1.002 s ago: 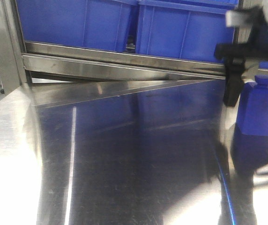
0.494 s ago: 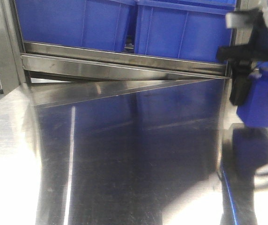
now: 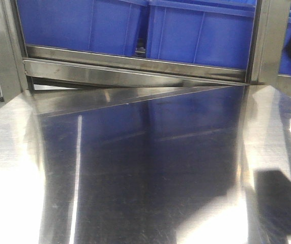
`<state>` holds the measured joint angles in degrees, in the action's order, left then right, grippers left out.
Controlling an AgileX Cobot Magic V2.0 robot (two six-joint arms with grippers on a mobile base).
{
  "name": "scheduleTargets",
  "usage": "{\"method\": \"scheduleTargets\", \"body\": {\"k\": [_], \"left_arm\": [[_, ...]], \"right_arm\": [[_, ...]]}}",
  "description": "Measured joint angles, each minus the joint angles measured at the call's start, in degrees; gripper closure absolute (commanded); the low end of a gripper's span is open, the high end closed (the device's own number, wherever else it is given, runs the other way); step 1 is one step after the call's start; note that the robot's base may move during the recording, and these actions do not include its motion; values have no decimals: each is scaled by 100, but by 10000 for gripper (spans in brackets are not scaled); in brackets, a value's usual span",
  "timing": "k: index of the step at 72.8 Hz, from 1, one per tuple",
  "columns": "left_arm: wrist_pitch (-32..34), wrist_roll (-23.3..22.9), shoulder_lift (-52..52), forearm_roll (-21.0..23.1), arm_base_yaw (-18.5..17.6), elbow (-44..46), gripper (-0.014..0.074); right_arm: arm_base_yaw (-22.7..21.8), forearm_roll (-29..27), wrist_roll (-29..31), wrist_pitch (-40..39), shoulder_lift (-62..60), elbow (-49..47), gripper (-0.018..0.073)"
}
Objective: Pick and sort blue part to right shelf
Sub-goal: 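Close the right gripper on the blue bottle and lift it, then drive the base away from the table holding both bottles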
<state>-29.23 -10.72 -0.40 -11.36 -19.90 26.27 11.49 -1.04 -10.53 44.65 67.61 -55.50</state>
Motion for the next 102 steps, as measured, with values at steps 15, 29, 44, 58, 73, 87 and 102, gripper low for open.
{"method": "scheduleTargets", "body": {"k": [15,29,44,58,73,87,102], "left_arm": [[-40,0,0,0,0,0,262],[-75,0,0,0,0,0,262],[-109,0,0,0,0,0,262],[-109,0,0,0,0,0,261],[-109,0,0,0,0,0,262],[-112,0,0,0,0,0,262],[-112,0,0,0,0,0,262]], "right_arm": [[0,9,298,-12,-1953,950,344],[0,41,661,46,-3974,1720,344],[0,50,768,219,-5920,2281,344],[0,50,768,286,-6780,2378,344],[0,50,768,51,-6851,2378,344],[0,50,779,27,-6851,2387,344],[0,50,779,27,-6851,2387,344]]}}
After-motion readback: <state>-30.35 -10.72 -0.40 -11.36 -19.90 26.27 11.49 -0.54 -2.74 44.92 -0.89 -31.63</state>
